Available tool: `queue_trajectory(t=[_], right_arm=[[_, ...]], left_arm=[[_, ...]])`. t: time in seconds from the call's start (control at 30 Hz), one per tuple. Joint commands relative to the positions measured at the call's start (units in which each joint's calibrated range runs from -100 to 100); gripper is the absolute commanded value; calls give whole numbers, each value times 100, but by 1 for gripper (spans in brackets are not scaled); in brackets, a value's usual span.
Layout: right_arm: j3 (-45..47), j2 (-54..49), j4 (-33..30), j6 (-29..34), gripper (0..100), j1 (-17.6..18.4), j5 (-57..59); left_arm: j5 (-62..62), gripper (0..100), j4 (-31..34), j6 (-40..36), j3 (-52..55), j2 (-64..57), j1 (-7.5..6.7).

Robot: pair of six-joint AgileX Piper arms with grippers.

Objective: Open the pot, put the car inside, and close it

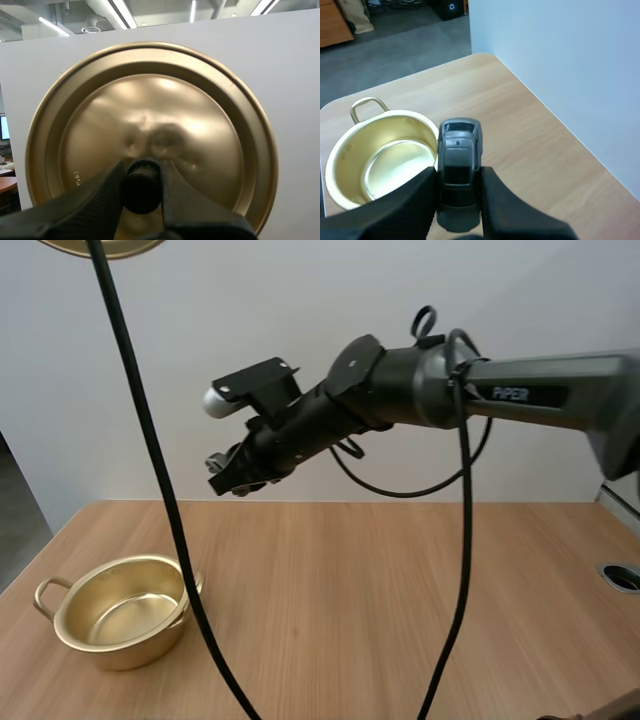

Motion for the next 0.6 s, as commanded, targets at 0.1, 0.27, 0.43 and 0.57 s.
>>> queue_trajectory(t=[0.1,0.27,0.43,0.57], right_arm=[[-279,787,-10,-149,0,1024,-45],[-415,1520,257,-656,0,1242,-288],[-415,2033,671,-1281,0,1304,-696],[-415,2365,832,-1677,0,1304,-1079]], left_arm=[[-437,0,39,-18,-104,-98,77],[-437,0,47,-18,-322,-106,238],[-244,0,47,-18,-352,-141,314],[-157,0,47,-8,-352,-141,314]])
